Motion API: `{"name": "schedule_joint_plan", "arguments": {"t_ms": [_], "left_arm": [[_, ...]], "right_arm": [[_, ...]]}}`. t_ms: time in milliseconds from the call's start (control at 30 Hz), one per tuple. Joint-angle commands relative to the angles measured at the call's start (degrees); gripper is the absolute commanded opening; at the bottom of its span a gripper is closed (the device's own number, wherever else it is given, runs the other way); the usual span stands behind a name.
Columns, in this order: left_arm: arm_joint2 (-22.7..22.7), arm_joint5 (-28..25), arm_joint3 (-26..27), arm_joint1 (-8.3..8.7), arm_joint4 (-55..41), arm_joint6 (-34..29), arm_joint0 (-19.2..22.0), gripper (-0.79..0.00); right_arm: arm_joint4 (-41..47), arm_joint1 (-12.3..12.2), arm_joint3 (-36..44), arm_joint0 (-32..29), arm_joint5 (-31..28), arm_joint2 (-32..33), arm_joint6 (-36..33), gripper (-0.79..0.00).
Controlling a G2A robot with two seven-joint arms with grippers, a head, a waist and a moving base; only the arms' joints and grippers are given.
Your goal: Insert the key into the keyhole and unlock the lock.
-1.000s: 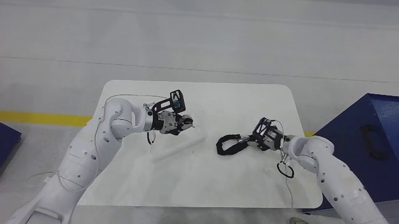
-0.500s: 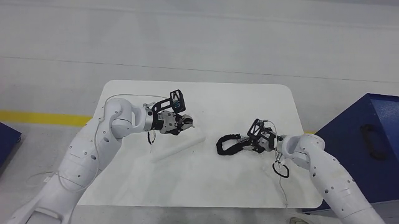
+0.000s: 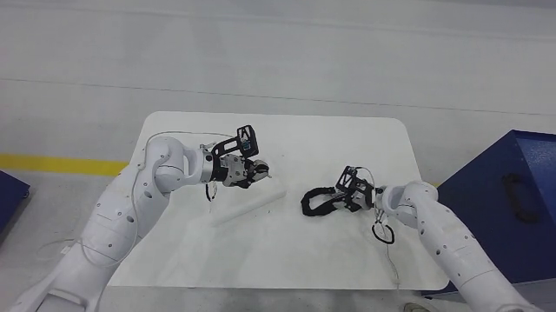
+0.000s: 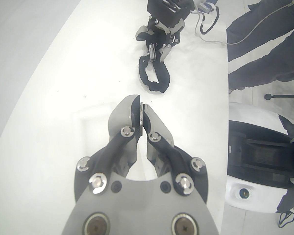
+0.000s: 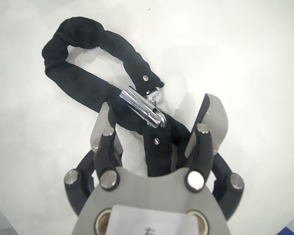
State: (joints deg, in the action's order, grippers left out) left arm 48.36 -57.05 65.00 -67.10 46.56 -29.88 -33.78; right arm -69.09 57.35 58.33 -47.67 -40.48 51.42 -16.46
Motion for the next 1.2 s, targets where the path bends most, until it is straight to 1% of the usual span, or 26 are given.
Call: {"name": "schedule_joint_plan", "arguments": {"t_ms": [0, 67, 100, 133, 167, 333, 533, 633, 733, 767, 833, 933, 1067, 1167], "left_arm": [[0.0, 0.0, 0.0, 0.00, 0.0, 0.0, 0.0, -0.785], [0.0, 0.0, 0.0, 0.00, 0.0, 0.0, 0.0, -0.785], [0.0, 0.0, 0.0, 0.00, 0.0, 0.0, 0.0, -0.785], [0.0, 0.0, 0.0, 0.00, 0.0, 0.0, 0.0, -0.785], [0.0, 0.0, 0.0, 0.00, 0.0, 0.0, 0.0, -0.785], [0.0, 0.0, 0.0, 0.00, 0.0, 0.0, 0.0, -0.785], [0.0, 0.0, 0.0, 0.00, 0.0, 0.0, 0.0, -0.785], [0.0, 0.0, 0.0, 0.00, 0.0, 0.0, 0.0, -0.785], [0.0, 0.0, 0.0, 0.00, 0.0, 0.0, 0.0, -0.785], [0.0, 0.0, 0.0, 0.00, 0.0, 0.0, 0.0, -0.785], [0.0, 0.0, 0.0, 0.00, 0.0, 0.0, 0.0, -0.785], [0.0, 0.0, 0.0, 0.00, 0.0, 0.0, 0.0, -0.785], [0.0, 0.0, 0.0, 0.00, 0.0, 0.0, 0.0, -0.785], [0.0, 0.0, 0.0, 0.00, 0.0, 0.0, 0.0, -0.785]], "right_arm": [[0.2, 0.3, -0.7, 0.4, -0.2, -0.6, -0.5, -0.397], [0.8, 0.7, -1.4, 0.8, -0.7, -1.2, -1.1, -0.474], [1.2, 0.9, -1.9, 1.1, -0.9, -1.4, -1.5, -0.563], [1.6, 1.1, -2.3, 1.3, -1.1, -1.6, -1.7, -0.760], [2.1, 1.3, -2.8, 1.6, -1.4, -1.8, -1.9, -0.785], [3.7, 2.0, -4.5, 2.5, -3.5, -2.3, -1.9, -0.785], [5.5, 1.9, -6.0, 2.7, -7.0, -1.5, -0.8, -0.785], [7.9, 1.8, -7.3, 2.6, -9.9, -0.7, -0.2, -0.785], [12.6, 1.6, -10.1, 2.7, -15.0, 0.4, 0.3, -0.785], [14.8, 1.6, -11.5, 2.8, -17.1, 0.8, 0.3, -0.785], [20.5, 1.7, -12.9, 2.5, -17.5, 0.4, -0.2, -0.785], [32.2, 1.6, -13.6, 1.9, -17.5, -1.5, -3.6, -0.785], [52.7, 0.6, -12.4, 1.3, -17.5, -3.8, -13.1, -0.785], [67.7, -0.4, -10.9, 0.6, -17.5, -3.9, -22.4, -0.785]]}}
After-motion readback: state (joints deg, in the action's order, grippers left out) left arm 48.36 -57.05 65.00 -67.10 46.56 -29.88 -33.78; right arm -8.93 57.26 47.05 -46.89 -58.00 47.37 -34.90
